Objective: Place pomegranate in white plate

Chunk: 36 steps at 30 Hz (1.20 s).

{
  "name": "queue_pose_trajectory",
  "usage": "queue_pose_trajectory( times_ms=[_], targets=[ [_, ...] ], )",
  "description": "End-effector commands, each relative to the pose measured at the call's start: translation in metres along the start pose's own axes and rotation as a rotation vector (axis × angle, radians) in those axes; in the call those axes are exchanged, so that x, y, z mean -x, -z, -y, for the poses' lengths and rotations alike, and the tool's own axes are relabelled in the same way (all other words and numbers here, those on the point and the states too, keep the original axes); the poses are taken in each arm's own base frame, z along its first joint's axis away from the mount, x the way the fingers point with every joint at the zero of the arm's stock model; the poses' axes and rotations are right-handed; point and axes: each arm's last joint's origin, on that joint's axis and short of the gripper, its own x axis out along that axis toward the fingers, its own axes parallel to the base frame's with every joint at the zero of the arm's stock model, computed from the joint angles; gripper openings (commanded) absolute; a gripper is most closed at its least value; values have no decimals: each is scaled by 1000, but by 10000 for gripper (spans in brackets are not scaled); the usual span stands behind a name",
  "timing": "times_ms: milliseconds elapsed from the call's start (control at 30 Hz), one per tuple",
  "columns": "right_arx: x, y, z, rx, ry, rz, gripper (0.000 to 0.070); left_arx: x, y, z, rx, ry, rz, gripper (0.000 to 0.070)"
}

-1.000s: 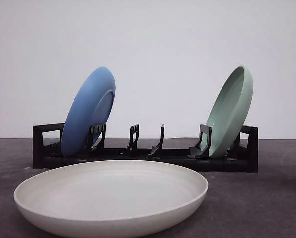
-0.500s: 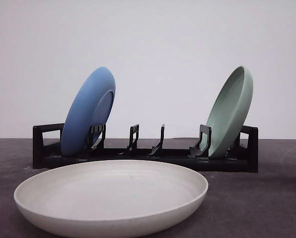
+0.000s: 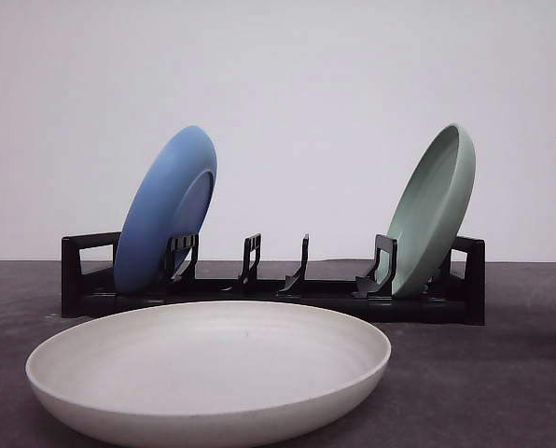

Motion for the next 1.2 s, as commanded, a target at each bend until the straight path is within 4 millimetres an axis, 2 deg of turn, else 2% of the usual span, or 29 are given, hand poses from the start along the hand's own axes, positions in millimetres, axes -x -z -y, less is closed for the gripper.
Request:
queue_pose_trajectory(
  times_ms=[0, 100, 133, 233, 400, 600, 733, 900, 1167],
  targets=[
    [-3, -6, -1, 11, 4, -3, 700, 1, -4, 1, 7, 11, 15, 360],
    [-7, -7, -1, 11, 4, -12, 699, 1, -5, 1, 7, 11, 15, 360],
    [-7, -7, -1, 11, 4, -13, 674, 1, -5, 1, 7, 11, 15, 360],
    [-7, -7, -1, 11, 3, -14, 511, 1, -4, 1, 7, 11, 15, 360],
    [-7, -5, -1, 11, 3, -35, 328, 1, -5, 1, 5, 10, 17, 360],
    [-3, -3, -1, 10, 3, -30, 322, 1, -5, 1, 5, 9, 18, 360],
    [14, 1, -1, 8, -1, 37, 322, 1, -5, 1, 5, 7, 18, 360],
    [52, 14, -6, 31, -19, 151, 322, 1, -5, 1, 5, 7, 18, 360],
    [128, 37, -29, 116, -164, 392, 322, 1, -5, 1, 5, 7, 17, 360]
  ],
)
